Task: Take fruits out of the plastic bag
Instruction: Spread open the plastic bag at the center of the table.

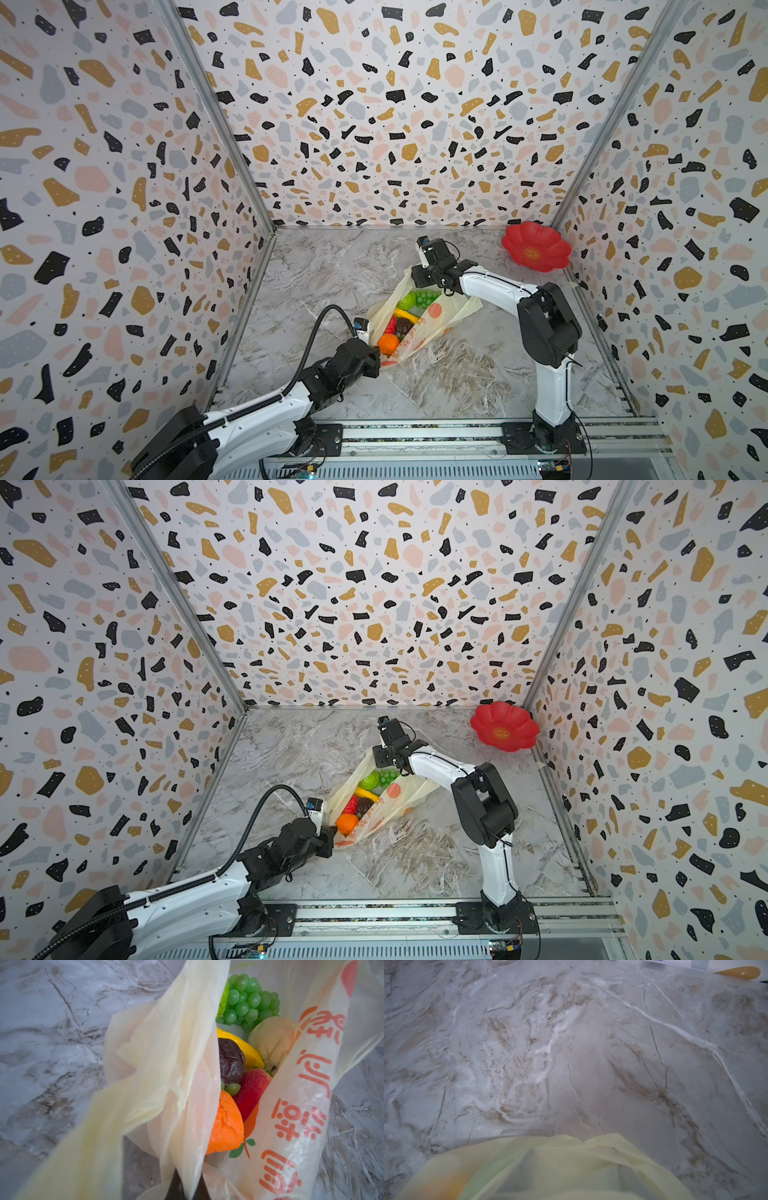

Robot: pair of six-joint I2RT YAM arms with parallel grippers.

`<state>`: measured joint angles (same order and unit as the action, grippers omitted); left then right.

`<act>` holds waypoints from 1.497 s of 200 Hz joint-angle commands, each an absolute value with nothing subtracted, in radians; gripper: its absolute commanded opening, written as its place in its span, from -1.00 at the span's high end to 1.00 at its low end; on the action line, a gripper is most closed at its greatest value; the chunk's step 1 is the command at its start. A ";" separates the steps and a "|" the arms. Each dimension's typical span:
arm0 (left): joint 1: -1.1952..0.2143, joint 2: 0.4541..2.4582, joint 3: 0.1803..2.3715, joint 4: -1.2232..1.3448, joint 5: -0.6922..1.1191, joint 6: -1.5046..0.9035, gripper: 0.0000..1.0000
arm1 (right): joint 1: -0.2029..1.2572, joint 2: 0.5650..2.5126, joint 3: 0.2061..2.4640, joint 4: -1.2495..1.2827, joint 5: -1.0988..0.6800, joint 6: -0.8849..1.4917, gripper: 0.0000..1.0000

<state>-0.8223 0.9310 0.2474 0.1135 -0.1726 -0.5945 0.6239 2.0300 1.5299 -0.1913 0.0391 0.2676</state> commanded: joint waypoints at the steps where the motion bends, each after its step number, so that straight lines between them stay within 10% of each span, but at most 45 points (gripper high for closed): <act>1: -0.828 0.921 0.249 0.156 -0.172 -0.569 0.91 | 0.613 2.030 1.590 -0.248 0.000 0.228 -0.13; 128: -0.835 1.102 0.350 0.342 -0.117 -0.619 0.91 | 0.739 1.363 1.013 -0.321 0.175 0.338 -0.55; 193: -0.852 1.135 0.336 0.374 -0.107 -0.629 0.91 | 0.573 1.394 0.881 -0.117 -0.119 0.426 -0.49; 262: -0.853 1.104 0.284 0.375 -0.194 -0.689 0.91 | 0.288 1.410 0.632 0.243 -0.583 0.557 0.88; 299: -0.847 1.093 0.250 0.402 -0.230 -0.725 0.92 | 0.192 1.417 0.527 0.384 -0.703 0.633 1.00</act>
